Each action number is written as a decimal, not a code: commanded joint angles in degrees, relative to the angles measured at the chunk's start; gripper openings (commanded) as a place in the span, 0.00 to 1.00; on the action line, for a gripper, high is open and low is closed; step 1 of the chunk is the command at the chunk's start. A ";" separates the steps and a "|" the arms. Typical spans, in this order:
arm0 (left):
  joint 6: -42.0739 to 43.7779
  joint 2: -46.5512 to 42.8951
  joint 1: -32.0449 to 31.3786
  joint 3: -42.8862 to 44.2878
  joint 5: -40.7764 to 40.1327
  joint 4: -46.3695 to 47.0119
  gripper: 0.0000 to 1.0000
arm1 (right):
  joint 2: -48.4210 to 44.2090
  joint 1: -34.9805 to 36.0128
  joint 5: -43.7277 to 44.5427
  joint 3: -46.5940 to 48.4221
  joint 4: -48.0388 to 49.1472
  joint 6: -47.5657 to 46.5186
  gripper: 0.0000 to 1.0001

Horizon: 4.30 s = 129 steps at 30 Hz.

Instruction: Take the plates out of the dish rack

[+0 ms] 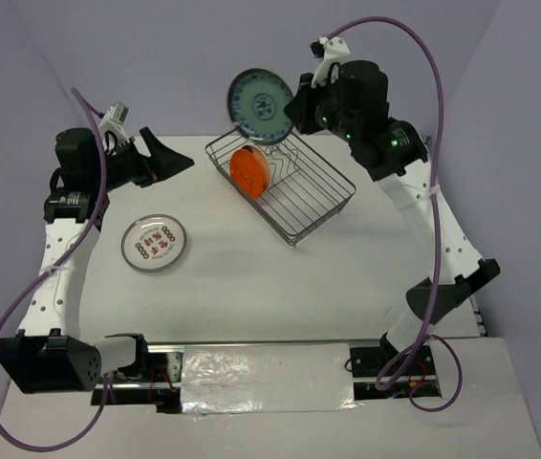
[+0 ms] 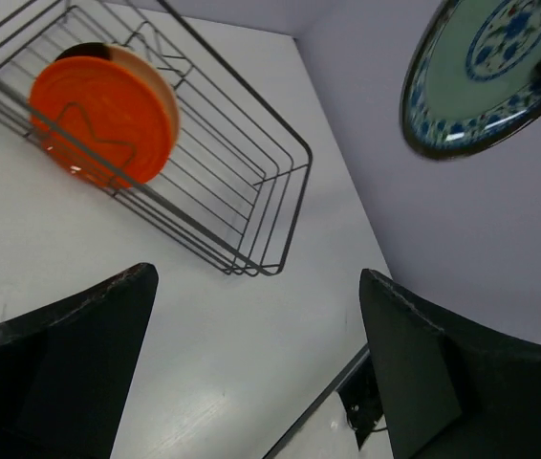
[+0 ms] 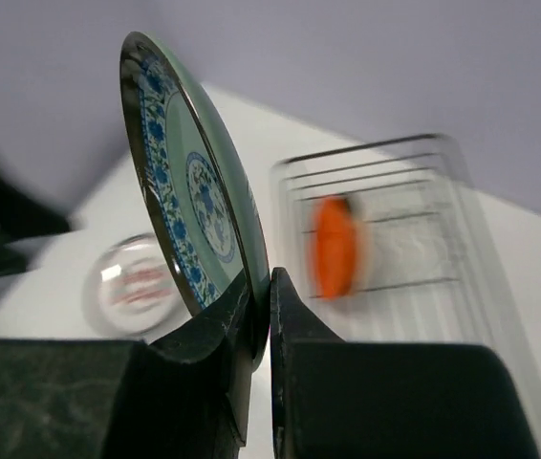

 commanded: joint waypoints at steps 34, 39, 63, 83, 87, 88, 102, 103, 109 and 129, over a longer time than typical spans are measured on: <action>-6.79 -2.04 16.42 -16.91 -28.48 -16.49 0.04 | 1.42 0.51 -8.12 -20.17 1.63 11.54 1.00; -6.61 -0.20 17.22 -21.04 -26.28 -10.94 0.14 | 2.02 0.59 -8.20 -22.11 2.25 9.51 1.00; -2.13 1.31 19.06 -20.97 -29.44 -16.21 0.82 | 21.10 -2.75 -11.37 0.92 -3.29 6.17 1.00; 0.59 10.09 19.24 -21.76 -32.87 -8.30 0.54 | 0.90 -4.06 -16.12 -13.14 -1.71 2.48 1.00; 0.95 12.64 19.24 -22.38 -32.78 -6.36 0.40 | -1.74 -4.68 -15.94 -13.93 -2.76 1.69 1.00; 0.95 12.90 19.32 -22.55 -32.78 -5.84 0.41 | -2.18 -4.85 -16.11 -14.20 -2.85 1.60 1.00; 0.59 12.64 19.41 -25.01 -33.66 -5.57 0.50 | -4.04 -6.00 -17.08 -16.13 -2.50 1.69 1.00; 0.68 12.47 19.33 -25.10 -33.57 -5.40 0.51 | -3.86 -6.00 -17.00 -16.05 -2.59 1.69 1.00; 1.30 12.02 19.32 -24.75 -33.14 -5.04 0.58 | -3.68 -6.08 -17.35 -15.70 -2.06 2.65 1.00; 4.37 0.44 18.36 -24.05 -22.16 -6.36 0.68 | -3.77 -6.26 -12.96 -12.98 -1.00 6.34 1.00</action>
